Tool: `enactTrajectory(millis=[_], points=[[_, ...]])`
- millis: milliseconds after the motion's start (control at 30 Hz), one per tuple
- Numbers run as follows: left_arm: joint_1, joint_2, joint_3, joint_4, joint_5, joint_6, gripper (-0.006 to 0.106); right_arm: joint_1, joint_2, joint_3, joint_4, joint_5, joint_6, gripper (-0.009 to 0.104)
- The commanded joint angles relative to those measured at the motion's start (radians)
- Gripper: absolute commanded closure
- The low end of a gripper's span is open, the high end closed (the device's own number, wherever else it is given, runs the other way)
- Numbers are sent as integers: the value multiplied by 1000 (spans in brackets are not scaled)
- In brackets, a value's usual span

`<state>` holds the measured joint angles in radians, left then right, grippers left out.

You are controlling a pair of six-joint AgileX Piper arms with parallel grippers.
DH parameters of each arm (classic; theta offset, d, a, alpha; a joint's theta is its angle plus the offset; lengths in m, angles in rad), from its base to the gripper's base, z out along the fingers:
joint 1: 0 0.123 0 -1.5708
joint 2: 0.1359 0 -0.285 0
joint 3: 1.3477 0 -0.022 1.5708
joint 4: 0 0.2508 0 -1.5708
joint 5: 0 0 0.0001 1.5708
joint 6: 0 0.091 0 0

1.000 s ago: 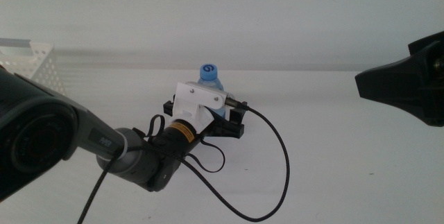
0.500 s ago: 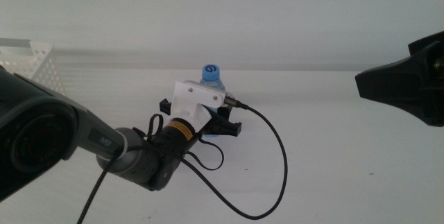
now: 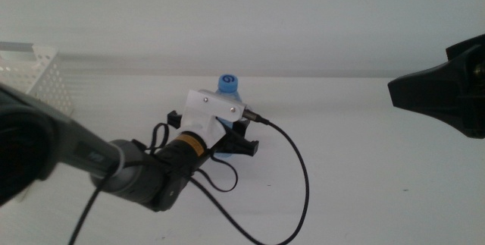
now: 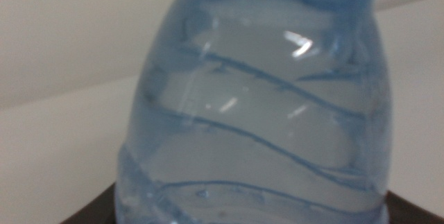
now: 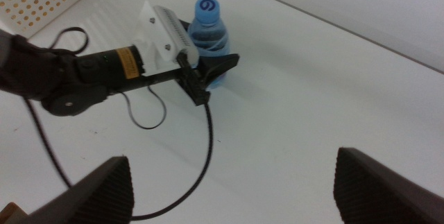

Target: Use arms to grab the bottles and put them into the dustbin to the left of the table.

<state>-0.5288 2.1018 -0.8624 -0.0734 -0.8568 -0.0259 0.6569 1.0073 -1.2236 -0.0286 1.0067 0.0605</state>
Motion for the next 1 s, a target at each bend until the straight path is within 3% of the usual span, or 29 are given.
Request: enactTrajectory(millis=[0, 200, 567, 967], points=[[0, -59, 36, -13, -11, 3, 102, 2, -4, -6, -8, -4, -9, 18], [0, -181, 134, -45, 56, 41, 102, 2, -4, -6, -8, -4, -9, 18], [5, -453, 286, -201, 297, 196, 102, 2, -4, -6, -8, -4, -9, 18], [140, -798, 288, -160, 794, 283, 102, 2, -4, -6, -8, -4, -9, 18]])
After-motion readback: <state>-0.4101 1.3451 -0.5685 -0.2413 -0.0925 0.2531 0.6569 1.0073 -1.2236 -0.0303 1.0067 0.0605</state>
